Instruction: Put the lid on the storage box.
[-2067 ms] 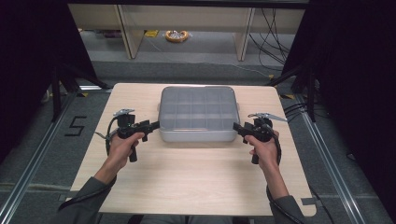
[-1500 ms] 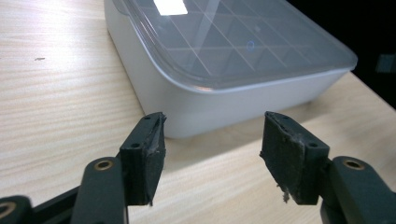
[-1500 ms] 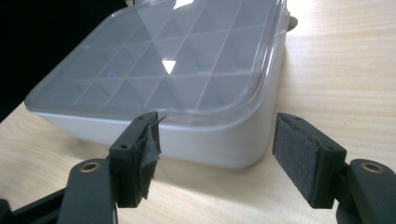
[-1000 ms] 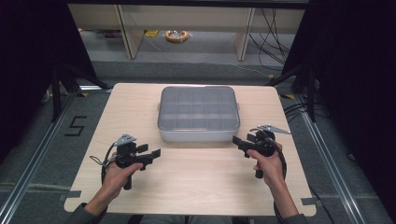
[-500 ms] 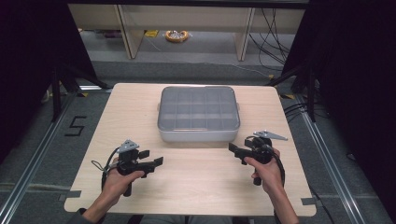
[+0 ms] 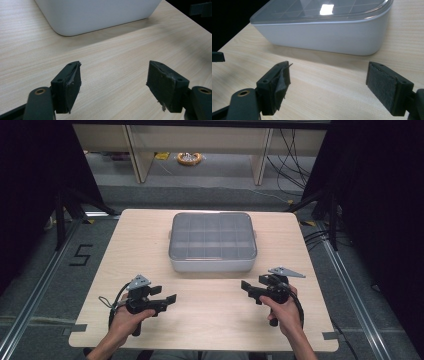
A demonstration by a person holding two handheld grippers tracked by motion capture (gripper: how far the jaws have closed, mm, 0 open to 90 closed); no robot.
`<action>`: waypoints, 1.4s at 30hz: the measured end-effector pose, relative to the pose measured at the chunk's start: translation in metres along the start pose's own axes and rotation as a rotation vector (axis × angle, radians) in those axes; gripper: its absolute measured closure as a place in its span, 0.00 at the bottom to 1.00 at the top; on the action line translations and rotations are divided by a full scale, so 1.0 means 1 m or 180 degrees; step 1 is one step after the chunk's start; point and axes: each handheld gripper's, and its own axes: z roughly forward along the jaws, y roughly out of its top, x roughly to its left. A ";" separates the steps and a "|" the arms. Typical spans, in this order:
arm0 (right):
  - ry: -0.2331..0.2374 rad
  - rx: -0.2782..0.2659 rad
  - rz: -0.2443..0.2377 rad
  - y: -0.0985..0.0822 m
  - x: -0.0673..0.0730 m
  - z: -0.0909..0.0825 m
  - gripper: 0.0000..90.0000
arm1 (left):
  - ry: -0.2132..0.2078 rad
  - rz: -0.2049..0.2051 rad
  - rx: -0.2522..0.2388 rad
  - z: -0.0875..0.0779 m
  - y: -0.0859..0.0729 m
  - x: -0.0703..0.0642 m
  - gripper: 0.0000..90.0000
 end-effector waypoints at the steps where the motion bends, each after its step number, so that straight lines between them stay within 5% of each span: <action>1: -0.0002 0.0017 -0.0016 -0.001 0.001 -0.001 0.23 | -0.0002 -0.0014 -0.0007 0.000 -0.001 0.000 0.30; 4: -0.0003 0.0098 0.0125 -0.005 0.006 -0.003 0.23 | -0.0015 0.0022 0.0009 -0.001 -0.003 -0.002 0.30; 5: 0.0006 0.0066 -0.0008 -0.006 0.003 -0.003 0.23 | -0.0012 0.0004 -0.0013 -0.001 -0.003 -0.004 0.30; 7: -0.0028 0.0071 -0.0039 -0.009 0.003 -0.003 0.22 | -0.0012 0.0036 -0.0001 -0.002 -0.004 -0.005 0.30; 15: -0.0034 0.0097 -0.0003 -0.024 0.002 -0.008 0.18 | -0.0034 0.0109 0.0056 -0.002 -0.012 -0.012 0.29; 17: -0.0035 0.0167 0.0133 -0.028 0.005 -0.011 0.18 | -0.0053 0.0125 0.0049 -0.001 -0.015 -0.014 0.29; 22: -0.0013 0.0171 0.0046 -0.035 0.004 -0.016 0.18 | -0.0099 0.0163 0.0078 -0.001 -0.019 -0.020 0.28; 23: -0.0007 0.0220 0.0175 -0.038 0.009 -0.017 0.18 | -0.0113 0.0186 0.0070 -0.002 -0.021 -0.021 0.28; 25: 0.0019 0.0199 0.0031 -0.040 0.006 -0.018 0.18 | -0.0133 0.0200 0.0076 -0.002 -0.023 -0.022 0.27; 32: 0.0032 0.0238 -0.0045 -0.050 0.014 -0.024 0.18 | -0.0151 0.0167 0.0099 -0.005 -0.030 -0.029 0.17; 33: 0.0019 0.0293 0.0085 -0.051 0.019 -0.026 0.18 | -0.0178 0.0197 0.0103 -0.006 -0.030 -0.030 0.17; 36: 0.0053 0.0266 -0.0106 -0.056 0.019 -0.028 0.18 | -0.0219 0.0290 0.0059 -0.010 -0.034 -0.033 0.17; 42: 0.0102 0.0300 -0.0111 -0.066 0.025 -0.035 0.18 | -0.0280 0.0301 0.0122 -0.015 -0.041 -0.039 0.17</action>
